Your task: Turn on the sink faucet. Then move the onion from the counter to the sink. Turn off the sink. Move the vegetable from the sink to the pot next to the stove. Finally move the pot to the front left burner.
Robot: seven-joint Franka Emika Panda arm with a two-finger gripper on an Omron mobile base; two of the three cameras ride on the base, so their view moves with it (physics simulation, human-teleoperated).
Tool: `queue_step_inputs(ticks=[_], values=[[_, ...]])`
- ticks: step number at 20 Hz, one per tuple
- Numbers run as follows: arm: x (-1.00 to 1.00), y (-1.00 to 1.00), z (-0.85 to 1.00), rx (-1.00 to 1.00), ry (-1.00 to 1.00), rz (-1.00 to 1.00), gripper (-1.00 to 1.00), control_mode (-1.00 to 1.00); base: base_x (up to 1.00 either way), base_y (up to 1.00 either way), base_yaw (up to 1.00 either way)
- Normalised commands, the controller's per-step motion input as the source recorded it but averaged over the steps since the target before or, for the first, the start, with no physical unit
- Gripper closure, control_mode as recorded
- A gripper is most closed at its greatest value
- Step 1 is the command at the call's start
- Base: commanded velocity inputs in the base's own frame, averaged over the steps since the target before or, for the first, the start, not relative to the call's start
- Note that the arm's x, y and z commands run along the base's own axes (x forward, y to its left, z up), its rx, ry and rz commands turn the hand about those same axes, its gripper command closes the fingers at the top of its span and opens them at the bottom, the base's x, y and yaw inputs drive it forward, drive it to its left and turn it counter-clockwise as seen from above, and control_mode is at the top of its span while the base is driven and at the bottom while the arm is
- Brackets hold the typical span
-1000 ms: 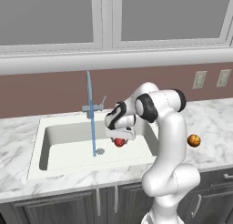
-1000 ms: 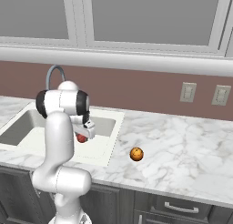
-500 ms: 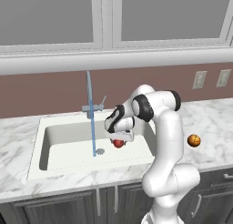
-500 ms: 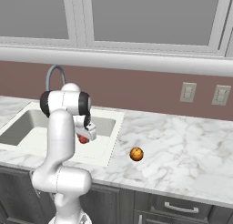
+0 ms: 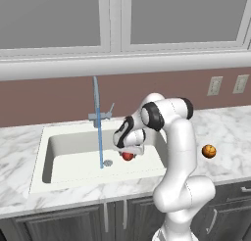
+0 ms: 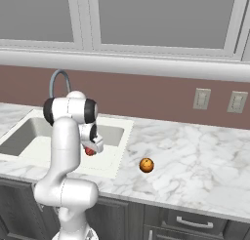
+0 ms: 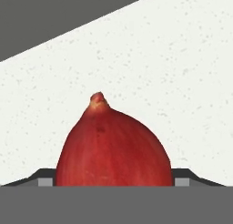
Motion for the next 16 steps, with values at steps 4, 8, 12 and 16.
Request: queue_step_inputs(ticks=[4,8,12,16], values=[[0.0,0.0,-0.1,0.0,-0.06,0.0,1.0,-1.0,0.0,0.0,0.0],[0.0,0.0,-0.18,0.0,0.0,0.0,-1.0,-1.0,0.0,0.0,0.0],[0.0,0.0,-0.01,0.0,0.0,0.0,-1.0,-1.0,0.0,0.0,0.0],[-0.01,0.0,0.01,0.01,0.0,0.0,-1.0,-1.0,0.0,0.0,0.0]])
